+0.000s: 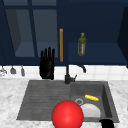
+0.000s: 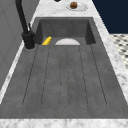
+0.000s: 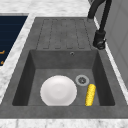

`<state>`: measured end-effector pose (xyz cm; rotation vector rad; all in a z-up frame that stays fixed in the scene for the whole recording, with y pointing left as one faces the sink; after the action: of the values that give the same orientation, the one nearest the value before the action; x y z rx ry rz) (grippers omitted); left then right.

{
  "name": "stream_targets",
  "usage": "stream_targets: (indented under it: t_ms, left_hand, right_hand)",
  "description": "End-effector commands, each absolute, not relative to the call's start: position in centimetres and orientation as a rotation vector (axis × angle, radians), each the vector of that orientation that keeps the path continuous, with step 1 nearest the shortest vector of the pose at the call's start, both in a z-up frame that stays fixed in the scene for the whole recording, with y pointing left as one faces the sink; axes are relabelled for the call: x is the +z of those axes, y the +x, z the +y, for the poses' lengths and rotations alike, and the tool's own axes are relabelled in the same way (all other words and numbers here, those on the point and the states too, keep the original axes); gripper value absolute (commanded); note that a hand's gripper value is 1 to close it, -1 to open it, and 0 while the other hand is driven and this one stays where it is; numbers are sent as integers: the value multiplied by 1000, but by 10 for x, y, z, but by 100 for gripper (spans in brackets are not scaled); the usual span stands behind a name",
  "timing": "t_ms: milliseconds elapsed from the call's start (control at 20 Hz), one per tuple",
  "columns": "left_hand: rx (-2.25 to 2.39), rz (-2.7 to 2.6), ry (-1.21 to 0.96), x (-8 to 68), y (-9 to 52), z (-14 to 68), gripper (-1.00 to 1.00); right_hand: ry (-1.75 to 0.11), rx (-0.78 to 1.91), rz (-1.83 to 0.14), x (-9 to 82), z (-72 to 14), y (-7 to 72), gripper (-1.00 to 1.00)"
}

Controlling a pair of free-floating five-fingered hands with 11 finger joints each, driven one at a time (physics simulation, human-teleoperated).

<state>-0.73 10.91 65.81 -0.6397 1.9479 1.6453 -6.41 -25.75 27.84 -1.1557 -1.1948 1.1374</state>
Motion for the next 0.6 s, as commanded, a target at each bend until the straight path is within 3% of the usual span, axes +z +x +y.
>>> stream_targets:
  t_ms: [0,550]
  left_hand:
    - [1525,2047,-712,658,-17,110,-100]
    - [1470,2053,-679,659,-29,110,-100]
  right_hand:
    - [-1156,1137,-1195,278,-257,-64,0]
    - [-1156,1137,-1195,278,-257,-64,0]
